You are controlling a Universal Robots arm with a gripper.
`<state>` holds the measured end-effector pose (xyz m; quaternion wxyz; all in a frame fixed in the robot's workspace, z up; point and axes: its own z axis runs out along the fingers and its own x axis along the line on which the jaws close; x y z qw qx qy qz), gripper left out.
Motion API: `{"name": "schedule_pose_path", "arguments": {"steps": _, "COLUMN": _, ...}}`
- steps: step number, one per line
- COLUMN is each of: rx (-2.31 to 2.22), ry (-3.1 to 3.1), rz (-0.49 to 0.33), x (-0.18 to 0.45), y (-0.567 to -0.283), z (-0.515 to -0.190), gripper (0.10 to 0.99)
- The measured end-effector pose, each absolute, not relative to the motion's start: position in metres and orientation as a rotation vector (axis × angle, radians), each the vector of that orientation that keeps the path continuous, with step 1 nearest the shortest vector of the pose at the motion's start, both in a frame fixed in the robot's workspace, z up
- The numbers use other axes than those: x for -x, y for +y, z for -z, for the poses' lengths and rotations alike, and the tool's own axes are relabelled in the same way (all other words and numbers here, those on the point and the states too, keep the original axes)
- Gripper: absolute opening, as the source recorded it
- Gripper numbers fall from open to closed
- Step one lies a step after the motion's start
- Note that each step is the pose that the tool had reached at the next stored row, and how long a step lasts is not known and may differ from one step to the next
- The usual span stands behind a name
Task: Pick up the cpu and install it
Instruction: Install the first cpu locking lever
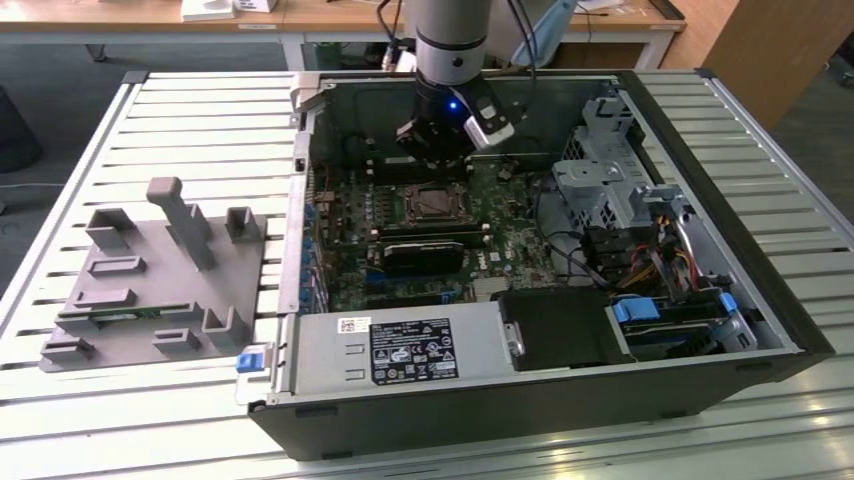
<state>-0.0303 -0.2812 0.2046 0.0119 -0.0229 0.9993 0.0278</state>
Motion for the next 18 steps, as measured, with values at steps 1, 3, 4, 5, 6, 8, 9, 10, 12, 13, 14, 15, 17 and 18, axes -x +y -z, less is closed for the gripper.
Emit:
{"name": "schedule_pose_path", "arguments": {"steps": 1, "rx": 0.071, "ry": 3.116, "rz": -0.087, "x": 0.0303, "y": -0.2812, "z": -0.204, "gripper": 0.106}}
{"name": "schedule_pose_path", "arguments": {"steps": 3, "rx": 0.072, "ry": 3.117, "rz": -0.087, "x": 0.03, "y": -0.2812, "z": -0.2023, "gripper": 0.106}}
{"name": "schedule_pose_path", "arguments": {"steps": 4, "rx": 0.072, "ry": 3.117, "rz": -0.087, "x": 0.0298, "y": -0.2812, "z": -0.2018, "gripper": 0.106}}
{"name": "schedule_pose_path", "arguments": {"steps": 5, "rx": 0.071, "ry": 3.117, "rz": -0.087, "x": 0.0298, "y": -0.2812, "z": -0.2015, "gripper": 0.106}}
{"name": "schedule_pose_path", "arguments": {"steps": 6, "rx": 0.071, "ry": 3.117, "rz": -0.086, "x": 0.0297, "y": -0.2812, "z": -0.2014, "gripper": 0.106}}
{"name": "schedule_pose_path", "arguments": {"steps": 8, "rx": 0.071, "ry": 3.117, "rz": -0.087, "x": 0.0296, "y": -0.2812, "z": -0.2011, "gripper": 0.106}}
{"name": "schedule_pose_path", "arguments": {"steps": 9, "rx": 0.071, "ry": 3.117, "rz": -0.086, "x": 0.0295, "y": -0.2812, "z": -0.201, "gripper": 0.106}}
{"name": "schedule_pose_path", "arguments": {"steps": 10, "rx": 0.071, "ry": 3.117, "rz": -0.086, "x": 0.0295, "y": -0.2812, "z": -0.201, "gripper": 0.106}}
{"name": "schedule_pose_path", "arguments": {"steps": 12, "rx": 0.072, "ry": 3.117, "rz": -0.083, "x": 0.0295, "y": -0.2811, "z": -0.2016, "gripper": 0.106}}
{"name": "schedule_pose_path", "arguments": {"steps": 13, "rx": 0.072, "ry": 3.117, "rz": -0.082, "x": 0.0295, "y": -0.2812, "z": -0.2021, "gripper": 0.106}}
{"name": "schedule_pose_path", "arguments": {"steps": 14, "rx": 0.072, "ry": 3.117, "rz": -0.081, "x": 0.0295, "y": -0.2811, "z": -0.2026, "gripper": 0.106}}
{"name": "schedule_pose_path", "arguments": {"steps": 15, "rx": 0.072, "ry": 3.117, "rz": -0.081, "x": 0.0295, "y": -0.281, "z": -0.2026, "gripper": 0.106}}
{"name": "schedule_pose_path", "arguments": {"steps": 17, "rx": 0.071, "ry": 3.117, "rz": -0.076, "x": 0.0295, "y": -0.2803, "z": -0.2026, "gripper": 0.106}}
{"name": "schedule_pose_path", "arguments": {"steps": 18, "rx": 0.072, "ry": 3.117, "rz": -0.074, "x": 0.0295, "y": -0.2799, "z": -0.2026, "gripper": 0.106}}
